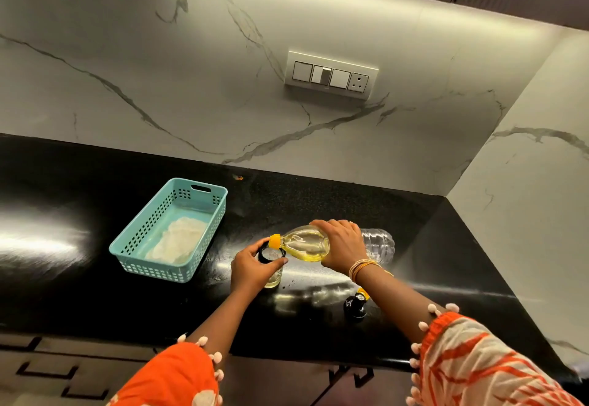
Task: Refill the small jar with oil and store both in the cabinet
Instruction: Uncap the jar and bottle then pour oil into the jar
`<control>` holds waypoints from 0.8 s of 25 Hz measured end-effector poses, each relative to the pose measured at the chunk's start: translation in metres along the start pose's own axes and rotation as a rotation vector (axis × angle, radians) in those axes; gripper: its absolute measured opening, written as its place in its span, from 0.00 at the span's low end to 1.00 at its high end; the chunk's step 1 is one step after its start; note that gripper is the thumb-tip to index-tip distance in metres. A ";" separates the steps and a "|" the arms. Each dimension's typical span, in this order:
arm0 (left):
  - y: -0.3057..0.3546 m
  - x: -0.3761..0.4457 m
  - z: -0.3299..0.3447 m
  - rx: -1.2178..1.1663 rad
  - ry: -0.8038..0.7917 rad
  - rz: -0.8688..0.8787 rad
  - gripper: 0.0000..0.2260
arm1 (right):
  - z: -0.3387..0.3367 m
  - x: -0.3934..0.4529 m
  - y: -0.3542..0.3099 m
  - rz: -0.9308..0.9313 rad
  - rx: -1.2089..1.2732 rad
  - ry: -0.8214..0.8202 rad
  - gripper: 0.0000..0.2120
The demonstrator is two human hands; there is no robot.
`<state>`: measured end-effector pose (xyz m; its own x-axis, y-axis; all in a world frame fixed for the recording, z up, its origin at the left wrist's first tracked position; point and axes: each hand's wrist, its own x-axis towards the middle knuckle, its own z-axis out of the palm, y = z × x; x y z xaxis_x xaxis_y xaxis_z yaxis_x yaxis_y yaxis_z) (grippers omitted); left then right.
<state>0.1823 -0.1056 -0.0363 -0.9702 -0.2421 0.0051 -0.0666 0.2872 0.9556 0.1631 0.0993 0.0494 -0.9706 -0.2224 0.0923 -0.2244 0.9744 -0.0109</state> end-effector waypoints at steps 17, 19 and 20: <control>-0.003 0.001 0.001 0.003 0.014 0.002 0.29 | -0.002 -0.006 0.001 0.155 0.862 0.232 0.38; -0.002 0.000 0.000 0.007 0.016 0.000 0.29 | -0.003 -0.006 -0.001 0.199 0.983 0.262 0.37; -0.002 0.000 0.000 0.009 0.017 -0.002 0.29 | -0.002 -0.005 -0.001 0.228 1.059 0.271 0.36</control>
<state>0.1828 -0.1056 -0.0379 -0.9660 -0.2584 0.0080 -0.0709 0.2946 0.9530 0.1686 0.0998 0.0510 -0.9763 0.0987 0.1927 -0.1300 0.4446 -0.8863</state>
